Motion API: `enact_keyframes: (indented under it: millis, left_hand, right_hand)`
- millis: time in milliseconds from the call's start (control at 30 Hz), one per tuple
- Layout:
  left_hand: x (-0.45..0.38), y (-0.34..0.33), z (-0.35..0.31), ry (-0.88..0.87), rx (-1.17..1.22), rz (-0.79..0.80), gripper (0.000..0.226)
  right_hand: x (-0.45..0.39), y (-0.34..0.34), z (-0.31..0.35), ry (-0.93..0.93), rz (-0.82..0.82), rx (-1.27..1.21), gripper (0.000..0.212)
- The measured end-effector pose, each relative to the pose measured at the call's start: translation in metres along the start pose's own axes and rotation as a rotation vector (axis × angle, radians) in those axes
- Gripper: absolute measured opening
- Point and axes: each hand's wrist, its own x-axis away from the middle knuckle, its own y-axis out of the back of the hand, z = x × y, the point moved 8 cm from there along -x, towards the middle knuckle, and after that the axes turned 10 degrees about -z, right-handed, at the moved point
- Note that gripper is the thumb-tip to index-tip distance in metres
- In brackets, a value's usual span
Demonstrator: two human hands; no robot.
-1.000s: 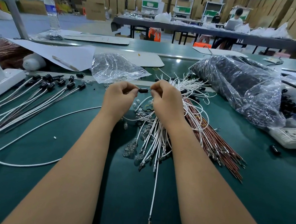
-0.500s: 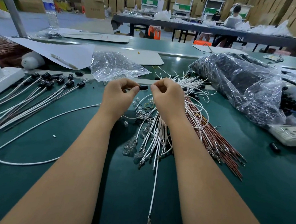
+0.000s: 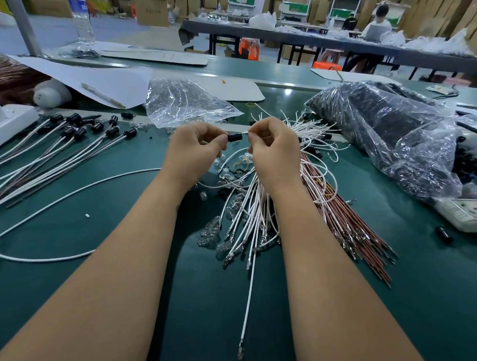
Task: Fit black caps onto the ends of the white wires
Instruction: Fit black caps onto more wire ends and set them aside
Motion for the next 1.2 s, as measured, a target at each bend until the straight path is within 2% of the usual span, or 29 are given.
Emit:
enact_keyframes:
  millis: [367, 567, 767, 967, 1100, 1200]
  left_hand:
    - [0.003, 0.003, 0.0, 0.104, 0.101, 0.011, 0.013]
    - [0.003, 0.005, -0.002, 0.089, 0.115, -0.017, 0.009]
    - [0.003, -0.001, 0.001, 0.107, 0.121, 0.033, 0.006]
    - [0.002, -0.006, 0.003, 0.124, 0.144, 0.095, 0.017]
    - [0.004, -0.006, -0.001, 0.098, 0.144, 0.075, 0.016]
    - [0.004, -0.006, -0.005, 0.093, 0.163, 0.057, 0.005]
  right_hand:
    - [0.004, -0.006, 0.004, 0.059, 0.036, 0.009, 0.018]
    - [0.007, -0.014, 0.0, -0.061, 0.102, -0.051, 0.011]
    - [0.008, -0.017, -0.004, -0.13, 0.13, -0.071, 0.004]
    - [0.008, -0.015, -0.008, -0.214, 0.132, -0.133, 0.004]
    - [0.006, -0.01, -0.002, -0.17, 0.114, -0.044, 0.005]
    - [0.0, 0.0, 0.007, -0.111, 0.134, 0.058, 0.002]
